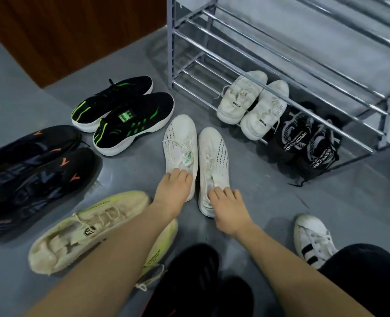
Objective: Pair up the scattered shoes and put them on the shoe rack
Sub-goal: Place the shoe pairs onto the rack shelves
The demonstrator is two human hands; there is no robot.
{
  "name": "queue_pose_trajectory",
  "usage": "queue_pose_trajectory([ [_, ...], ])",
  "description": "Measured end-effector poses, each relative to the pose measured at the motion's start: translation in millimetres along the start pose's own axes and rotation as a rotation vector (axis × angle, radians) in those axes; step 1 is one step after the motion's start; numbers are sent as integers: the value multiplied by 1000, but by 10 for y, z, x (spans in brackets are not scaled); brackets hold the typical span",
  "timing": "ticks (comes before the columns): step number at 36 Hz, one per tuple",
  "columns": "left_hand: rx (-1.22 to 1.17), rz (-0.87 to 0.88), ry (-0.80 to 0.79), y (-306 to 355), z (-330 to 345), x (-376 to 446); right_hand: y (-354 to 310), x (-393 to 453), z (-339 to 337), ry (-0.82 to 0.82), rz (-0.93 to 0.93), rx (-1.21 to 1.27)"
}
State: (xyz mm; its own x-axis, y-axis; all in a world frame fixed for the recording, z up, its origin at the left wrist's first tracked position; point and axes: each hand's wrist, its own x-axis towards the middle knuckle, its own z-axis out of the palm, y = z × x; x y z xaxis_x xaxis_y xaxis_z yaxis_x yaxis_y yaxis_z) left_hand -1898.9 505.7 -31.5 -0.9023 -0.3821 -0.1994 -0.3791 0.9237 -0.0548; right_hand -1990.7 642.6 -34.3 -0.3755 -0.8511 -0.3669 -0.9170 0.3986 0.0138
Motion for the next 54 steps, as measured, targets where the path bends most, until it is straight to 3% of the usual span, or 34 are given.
queue_pose_trajectory([
  [2,2,45,108,-19,66,24,14,9,-4,9,-12,-32],
  [7,-72,74,-55,-1,-140,-39,-15,-29,-155,-21,-68,45],
  [11,-133,10,-46,-90,-272,-64,-49,-66,-357,-12,-63,104],
  [29,-62,27,200,-624,-1336,-35,-149,99,-1805,98,-92,-59],
  [32,-56,35,327,-669,-1523,59,-92,241,-2003,109,-107,-39],
  [39,-38,55,37,-736,-1409,437,173,662,-1954,61,-112,-15],
  [44,51,155,237,-811,-1098,548,200,804,-1779,84,-137,2],
  [51,24,163,220,-942,-1024,621,116,945,-1627,146,-125,-28],
  [54,41,191,281,-972,-1018,719,97,988,-1612,188,-111,-55],
])
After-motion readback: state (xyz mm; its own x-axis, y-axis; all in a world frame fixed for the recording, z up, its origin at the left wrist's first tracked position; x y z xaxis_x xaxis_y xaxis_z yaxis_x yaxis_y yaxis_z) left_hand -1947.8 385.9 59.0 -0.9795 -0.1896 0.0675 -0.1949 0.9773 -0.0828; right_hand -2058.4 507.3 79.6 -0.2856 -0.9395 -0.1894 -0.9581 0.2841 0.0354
